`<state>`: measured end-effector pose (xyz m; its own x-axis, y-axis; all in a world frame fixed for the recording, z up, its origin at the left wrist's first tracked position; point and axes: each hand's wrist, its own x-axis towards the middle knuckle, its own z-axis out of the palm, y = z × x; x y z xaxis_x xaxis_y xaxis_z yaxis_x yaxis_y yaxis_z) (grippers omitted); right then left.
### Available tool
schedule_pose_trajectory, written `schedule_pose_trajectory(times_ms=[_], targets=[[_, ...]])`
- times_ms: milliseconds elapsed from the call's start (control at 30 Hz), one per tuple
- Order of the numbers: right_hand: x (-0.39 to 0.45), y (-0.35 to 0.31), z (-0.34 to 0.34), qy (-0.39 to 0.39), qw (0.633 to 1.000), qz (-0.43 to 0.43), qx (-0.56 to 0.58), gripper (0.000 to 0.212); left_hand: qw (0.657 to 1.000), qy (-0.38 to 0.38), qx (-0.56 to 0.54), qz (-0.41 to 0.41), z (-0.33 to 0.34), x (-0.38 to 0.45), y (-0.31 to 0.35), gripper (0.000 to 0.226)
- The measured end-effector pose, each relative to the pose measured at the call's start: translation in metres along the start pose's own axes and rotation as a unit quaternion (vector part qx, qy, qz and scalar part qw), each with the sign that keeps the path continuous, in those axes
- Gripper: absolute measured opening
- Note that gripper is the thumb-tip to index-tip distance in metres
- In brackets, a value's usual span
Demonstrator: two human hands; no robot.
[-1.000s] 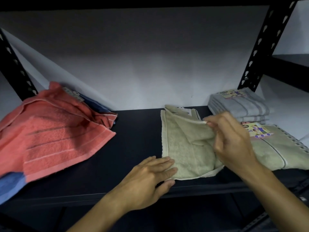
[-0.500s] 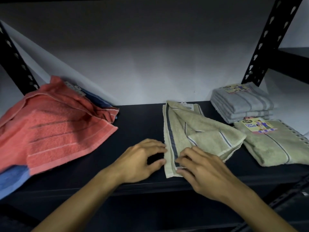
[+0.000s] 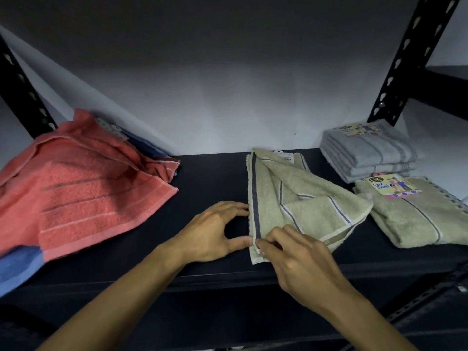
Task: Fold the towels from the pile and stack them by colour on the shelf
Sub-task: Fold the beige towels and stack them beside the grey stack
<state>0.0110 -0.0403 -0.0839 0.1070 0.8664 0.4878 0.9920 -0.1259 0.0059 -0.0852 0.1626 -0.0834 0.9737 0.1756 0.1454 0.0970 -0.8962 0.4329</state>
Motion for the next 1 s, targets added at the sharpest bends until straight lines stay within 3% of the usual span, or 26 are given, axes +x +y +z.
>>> schedule_pose_trajectory(times_ms=[200, 533, 867, 1000], targets=[[-0.003, -0.003, 0.003, -0.018, 0.999, -0.022, -0.03, 0.035, 0.998, -0.052, -0.022, 0.0, -0.005, 0.001, -0.008, 0.061], [-0.005, -0.01, -0.001, 0.036, 0.999, -0.016, -0.021, 0.031, 0.999, 0.0, -0.042, -0.014, 0.002, 0.0, -0.012, 0.055], [-0.009, -0.006, -0.003, -0.052, 0.998, -0.033, -0.009, 0.047, 0.998, 0.008, -0.053, -0.017, 0.002, -0.001, -0.011, 0.054], [-0.011, 0.002, -0.013, -0.055, 0.997, -0.015, 0.06, 0.03, 0.995, 0.044, -0.074, -0.042, -0.005, 0.007, -0.012, 0.045]])
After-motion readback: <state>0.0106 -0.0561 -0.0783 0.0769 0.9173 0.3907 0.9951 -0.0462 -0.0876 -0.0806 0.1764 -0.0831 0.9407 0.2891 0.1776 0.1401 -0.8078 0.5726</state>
